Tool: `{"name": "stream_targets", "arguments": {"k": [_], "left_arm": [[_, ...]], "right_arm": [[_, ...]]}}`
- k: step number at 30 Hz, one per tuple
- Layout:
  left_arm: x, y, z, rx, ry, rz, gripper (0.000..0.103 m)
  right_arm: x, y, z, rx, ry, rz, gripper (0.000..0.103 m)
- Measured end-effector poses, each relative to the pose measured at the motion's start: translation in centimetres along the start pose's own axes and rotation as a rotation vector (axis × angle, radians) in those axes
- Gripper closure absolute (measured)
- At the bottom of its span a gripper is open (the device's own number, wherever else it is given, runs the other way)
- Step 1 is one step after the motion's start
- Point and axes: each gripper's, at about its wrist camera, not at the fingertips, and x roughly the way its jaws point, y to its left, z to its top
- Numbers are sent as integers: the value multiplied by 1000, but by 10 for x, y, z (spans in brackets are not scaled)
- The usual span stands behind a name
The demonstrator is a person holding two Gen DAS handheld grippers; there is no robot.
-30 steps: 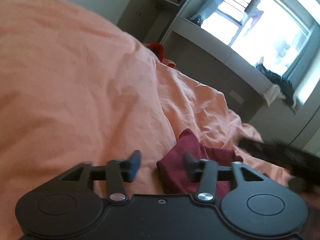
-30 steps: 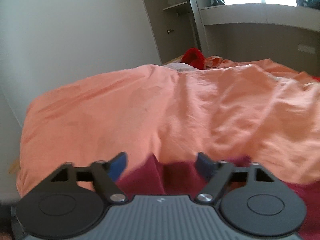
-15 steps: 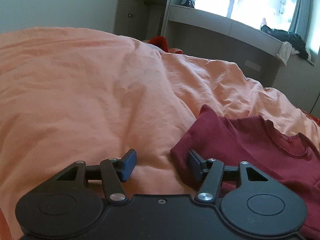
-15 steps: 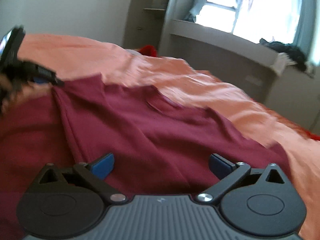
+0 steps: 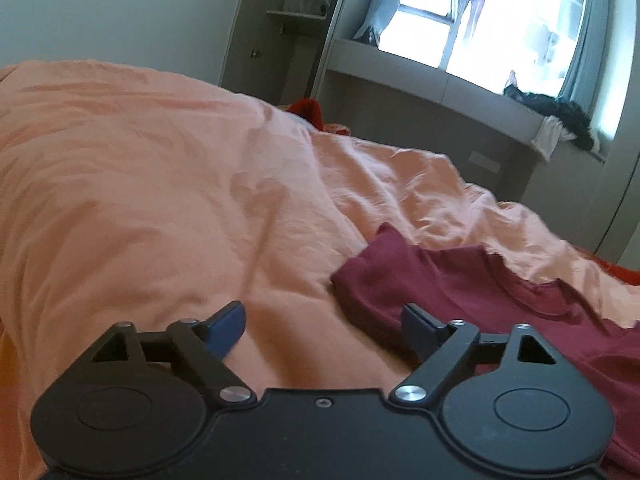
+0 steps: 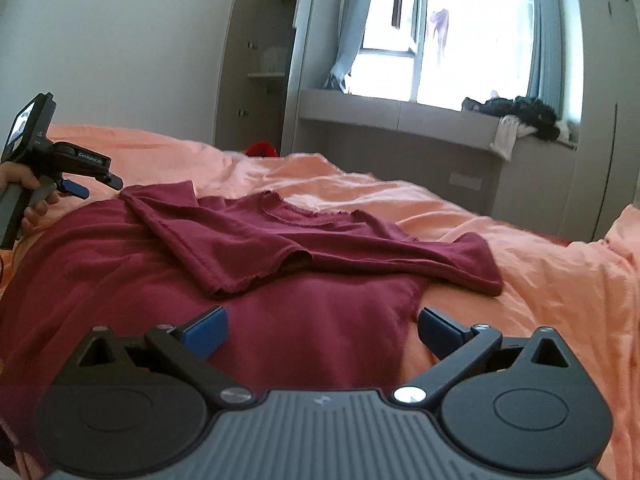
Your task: Fold small clothes
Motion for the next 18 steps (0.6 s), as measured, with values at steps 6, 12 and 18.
{"name": "stream_targets", "arguments": {"k": [6,12,18], "left_arm": [[-42,-12,-20,21,-67,-54,1],[-89,-23,-70,97,-150,-80,1],[-126,-43,-76,339,-262,-42,1]], "right_arm": [[-40,7,-25,-36,-70,-19,0],[-66,15,-44,-103,-90,-19,0],[-77,19,-47,-148,-113,22,0]]}}
